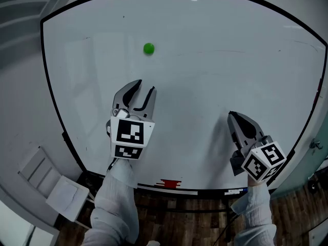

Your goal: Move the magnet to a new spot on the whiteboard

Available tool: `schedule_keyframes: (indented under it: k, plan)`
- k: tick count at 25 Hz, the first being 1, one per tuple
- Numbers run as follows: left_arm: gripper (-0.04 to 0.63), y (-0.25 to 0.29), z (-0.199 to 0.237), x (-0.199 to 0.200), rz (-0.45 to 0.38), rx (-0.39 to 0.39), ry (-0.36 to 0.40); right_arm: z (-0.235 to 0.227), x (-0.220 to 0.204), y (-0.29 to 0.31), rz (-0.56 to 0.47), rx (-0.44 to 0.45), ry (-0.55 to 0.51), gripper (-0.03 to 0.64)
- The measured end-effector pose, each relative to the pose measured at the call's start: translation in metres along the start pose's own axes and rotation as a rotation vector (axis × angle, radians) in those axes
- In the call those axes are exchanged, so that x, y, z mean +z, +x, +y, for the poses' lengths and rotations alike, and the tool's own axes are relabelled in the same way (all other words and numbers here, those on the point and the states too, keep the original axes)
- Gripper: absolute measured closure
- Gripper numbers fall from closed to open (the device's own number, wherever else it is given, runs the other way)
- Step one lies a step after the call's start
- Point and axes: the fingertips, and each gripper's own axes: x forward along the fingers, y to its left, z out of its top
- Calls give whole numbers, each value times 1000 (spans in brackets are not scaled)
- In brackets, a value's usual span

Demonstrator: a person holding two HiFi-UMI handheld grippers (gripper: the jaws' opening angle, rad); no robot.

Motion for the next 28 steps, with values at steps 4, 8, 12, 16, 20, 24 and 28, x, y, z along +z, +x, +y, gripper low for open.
schedule_keyframes:
  k: [4,8,12,16,20,24,28]
  plan:
    - [446,-10,-10,-13,11,-20,-18,3,-13,-7,15,-7,16,588]
    - [446,-19,-24,-29,28,-35,-46,6,-28,-15,32,-13,48,588]
    - [446,-30,-40,-43,37,-62,-97,17,-43,-25,37,-3,79,588]
    - [446,-40,-57,-55,49,-93,-131,25,-63,-36,65,-23,74,588]
    - [446,-51,-73,-76,83,-111,-164,29,-83,-46,102,-45,54,588]
    - [446,-63,-88,-104,131,-125,-208,32,-101,-53,127,-59,67,588]
    - [448,-76,-106,-126,163,-151,-258,33,-117,-64,137,-86,96,588]
